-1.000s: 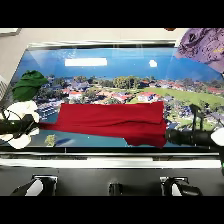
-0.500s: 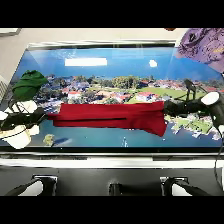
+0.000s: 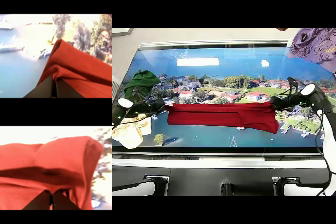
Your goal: Fold the clothes and pants, and hang the long-sleeved shirts on hangers.
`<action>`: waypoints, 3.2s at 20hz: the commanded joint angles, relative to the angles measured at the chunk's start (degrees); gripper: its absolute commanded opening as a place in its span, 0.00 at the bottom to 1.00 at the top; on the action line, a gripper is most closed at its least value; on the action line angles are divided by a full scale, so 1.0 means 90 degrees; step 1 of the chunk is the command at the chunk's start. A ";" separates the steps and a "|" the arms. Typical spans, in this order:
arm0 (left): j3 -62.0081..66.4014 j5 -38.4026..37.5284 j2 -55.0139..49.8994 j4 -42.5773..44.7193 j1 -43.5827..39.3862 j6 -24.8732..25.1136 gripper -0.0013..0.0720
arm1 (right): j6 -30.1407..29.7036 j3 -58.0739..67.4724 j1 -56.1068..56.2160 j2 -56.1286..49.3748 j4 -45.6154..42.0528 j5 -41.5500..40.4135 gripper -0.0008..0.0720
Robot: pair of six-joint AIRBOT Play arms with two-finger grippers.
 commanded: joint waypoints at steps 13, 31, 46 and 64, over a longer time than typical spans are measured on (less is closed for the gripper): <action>0.0704 -0.0646 -0.0736 -0.0401 -0.0209 0.0012 0.78 | 0.0775 0.0301 0.0012 -0.0151 -0.0160 0.0697 0.54; 0.1229 -0.1005 0.0413 -0.0265 -0.0073 -0.0107 0.78 | -0.0811 0.1258 -0.2254 -0.2110 0.2093 0.2664 0.92; 0.1224 -0.1003 0.0396 -0.0265 -0.0114 -0.0274 0.78 | -0.0996 0.1234 -0.1258 -0.2509 0.1977 0.2453 0.51; 0.2283 0.0359 -0.1904 -0.1967 -0.4221 -0.0347 0.03 | 0.0801 0.1940 -0.1129 0.0522 0.0976 0.3092 0.05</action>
